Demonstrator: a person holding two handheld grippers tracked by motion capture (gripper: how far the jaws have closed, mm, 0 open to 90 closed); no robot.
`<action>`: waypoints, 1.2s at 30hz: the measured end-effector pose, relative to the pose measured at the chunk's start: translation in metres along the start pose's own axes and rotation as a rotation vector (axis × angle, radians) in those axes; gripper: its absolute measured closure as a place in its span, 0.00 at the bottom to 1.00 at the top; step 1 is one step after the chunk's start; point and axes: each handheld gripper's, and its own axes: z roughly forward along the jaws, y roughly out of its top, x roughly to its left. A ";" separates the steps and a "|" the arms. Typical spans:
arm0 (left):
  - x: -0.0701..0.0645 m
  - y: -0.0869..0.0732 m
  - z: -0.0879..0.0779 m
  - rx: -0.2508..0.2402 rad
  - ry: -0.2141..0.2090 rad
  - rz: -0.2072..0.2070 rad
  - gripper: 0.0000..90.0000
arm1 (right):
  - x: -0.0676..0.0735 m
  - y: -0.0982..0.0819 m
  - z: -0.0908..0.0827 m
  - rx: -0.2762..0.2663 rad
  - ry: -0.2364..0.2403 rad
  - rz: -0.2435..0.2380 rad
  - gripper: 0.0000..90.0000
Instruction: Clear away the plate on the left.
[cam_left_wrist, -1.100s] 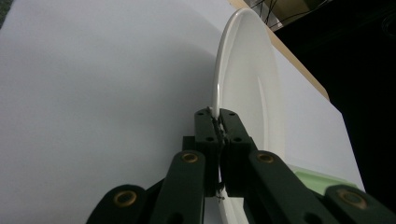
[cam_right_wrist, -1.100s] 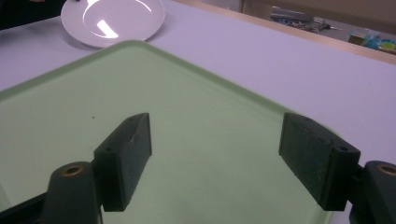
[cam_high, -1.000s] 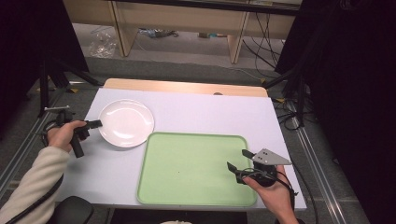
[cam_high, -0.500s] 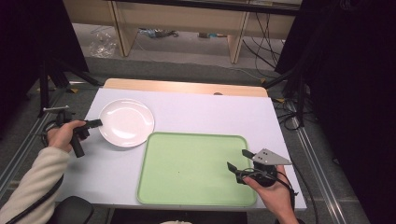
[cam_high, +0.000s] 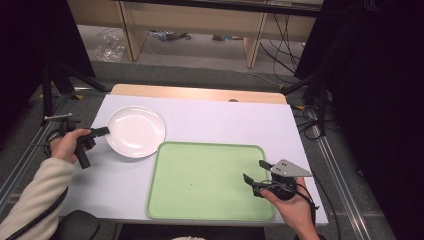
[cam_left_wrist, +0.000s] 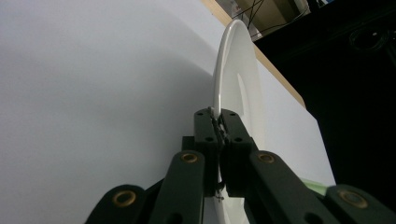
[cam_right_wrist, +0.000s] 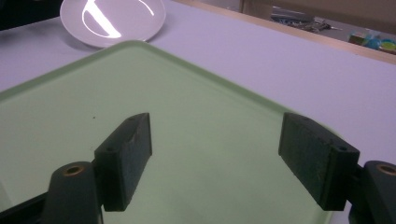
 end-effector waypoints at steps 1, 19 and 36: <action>0.001 -0.001 0.000 -0.018 -0.016 -0.001 0.96 | 0.000 0.000 0.000 0.000 0.000 -0.001 0.29; -0.003 0.007 -0.014 -0.100 -0.019 -0.032 0.96 | 0.000 0.000 0.001 -0.005 0.003 0.000 0.29; -0.014 0.006 -0.015 -0.097 -0.048 -0.025 0.96 | 0.000 0.000 0.001 -0.004 0.003 -0.001 0.30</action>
